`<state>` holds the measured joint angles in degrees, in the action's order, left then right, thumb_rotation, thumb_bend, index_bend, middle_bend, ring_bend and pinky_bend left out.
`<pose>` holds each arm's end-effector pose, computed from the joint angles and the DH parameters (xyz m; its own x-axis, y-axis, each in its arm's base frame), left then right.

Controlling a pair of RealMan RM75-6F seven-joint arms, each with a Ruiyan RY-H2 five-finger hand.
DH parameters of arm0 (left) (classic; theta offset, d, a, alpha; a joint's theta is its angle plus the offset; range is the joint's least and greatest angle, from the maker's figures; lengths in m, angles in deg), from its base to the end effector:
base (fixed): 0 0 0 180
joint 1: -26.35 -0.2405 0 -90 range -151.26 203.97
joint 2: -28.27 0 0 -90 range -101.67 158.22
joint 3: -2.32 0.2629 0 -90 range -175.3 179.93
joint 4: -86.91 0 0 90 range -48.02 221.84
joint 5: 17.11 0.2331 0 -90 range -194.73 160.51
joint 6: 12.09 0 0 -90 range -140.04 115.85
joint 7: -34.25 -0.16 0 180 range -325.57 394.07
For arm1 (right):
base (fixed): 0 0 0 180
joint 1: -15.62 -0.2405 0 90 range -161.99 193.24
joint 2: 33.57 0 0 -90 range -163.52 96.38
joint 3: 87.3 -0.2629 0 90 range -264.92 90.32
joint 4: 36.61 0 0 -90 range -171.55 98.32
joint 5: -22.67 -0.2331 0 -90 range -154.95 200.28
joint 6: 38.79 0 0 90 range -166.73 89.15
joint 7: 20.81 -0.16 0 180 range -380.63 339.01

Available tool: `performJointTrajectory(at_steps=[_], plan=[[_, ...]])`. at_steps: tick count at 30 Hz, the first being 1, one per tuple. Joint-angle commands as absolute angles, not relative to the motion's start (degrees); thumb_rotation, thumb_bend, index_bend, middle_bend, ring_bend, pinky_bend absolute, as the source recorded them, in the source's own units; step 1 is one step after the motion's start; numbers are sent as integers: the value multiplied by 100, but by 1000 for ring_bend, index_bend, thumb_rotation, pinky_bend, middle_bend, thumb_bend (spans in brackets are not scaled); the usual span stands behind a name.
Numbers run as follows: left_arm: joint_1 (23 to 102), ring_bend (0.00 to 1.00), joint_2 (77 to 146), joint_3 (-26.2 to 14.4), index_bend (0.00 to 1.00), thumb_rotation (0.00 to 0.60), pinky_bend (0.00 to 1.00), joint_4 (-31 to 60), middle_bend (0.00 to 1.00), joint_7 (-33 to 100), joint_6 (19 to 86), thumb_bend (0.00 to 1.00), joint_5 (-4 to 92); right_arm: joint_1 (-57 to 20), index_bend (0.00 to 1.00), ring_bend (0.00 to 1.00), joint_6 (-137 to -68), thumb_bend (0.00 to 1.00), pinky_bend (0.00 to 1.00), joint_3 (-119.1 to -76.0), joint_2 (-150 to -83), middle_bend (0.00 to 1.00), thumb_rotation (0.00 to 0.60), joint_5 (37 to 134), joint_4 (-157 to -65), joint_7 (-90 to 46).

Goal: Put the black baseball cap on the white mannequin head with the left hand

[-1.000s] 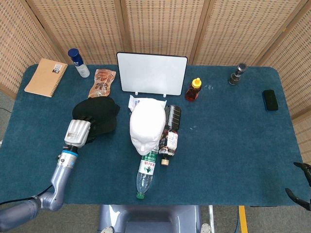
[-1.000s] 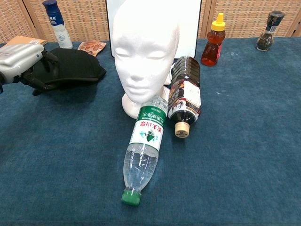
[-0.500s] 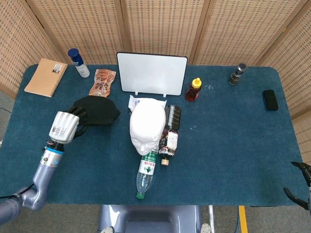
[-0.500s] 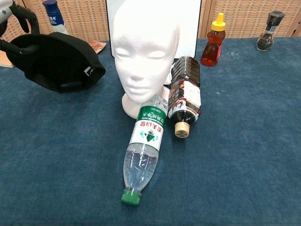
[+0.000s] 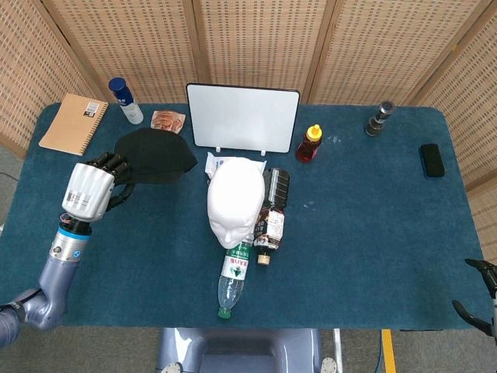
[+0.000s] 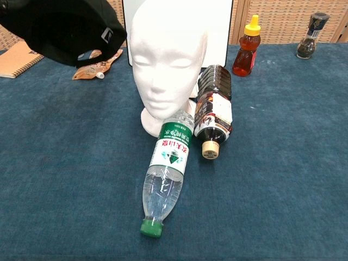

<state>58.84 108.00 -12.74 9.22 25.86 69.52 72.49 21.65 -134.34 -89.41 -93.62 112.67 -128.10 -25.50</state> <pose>-0.1776 0.3714 0.0999 0.3770 -0.3587 0.8539 0.7668 -0.3963 -0.5050 -0.3442 -0.1317 0.1856 0.4105 0.0901 0.9074 -0.9110 0.0843 0.4037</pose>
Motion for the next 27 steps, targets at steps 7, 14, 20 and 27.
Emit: performJointTrajectory(at_steps=[7, 14, 20, 27], plan=[[6227, 422, 10514, -1650, 773, 600, 759, 155, 485, 2287, 7142, 815, 7458, 2149, 234, 283, -13442, 199, 311, -8936, -9383, 288, 600, 11315, -12812, -2546], [6648, 422, 10749, -1898, 773, 600, 759, -94, 485, 2007, 7061, 812, 7470, 2181, 234, 283, -13473, 199, 311, -8930, -9385, 288, 600, 11289, -12769, -2607], [7038, 422, 10988, -2030, 773, 600, 759, -94, 485, 1782, 6876, 810, 7453, 2206, 234, 283, -13499, 199, 311, -8936, -9390, 288, 600, 11261, -12720, -2660], [7371, 423, 11188, -2003, 773, 600, 759, -26, 485, 1617, 6673, 806, 7518, 2204, 234, 283, -13485, 198, 311, -8943, -9397, 288, 600, 11238, -12687, -2689]])
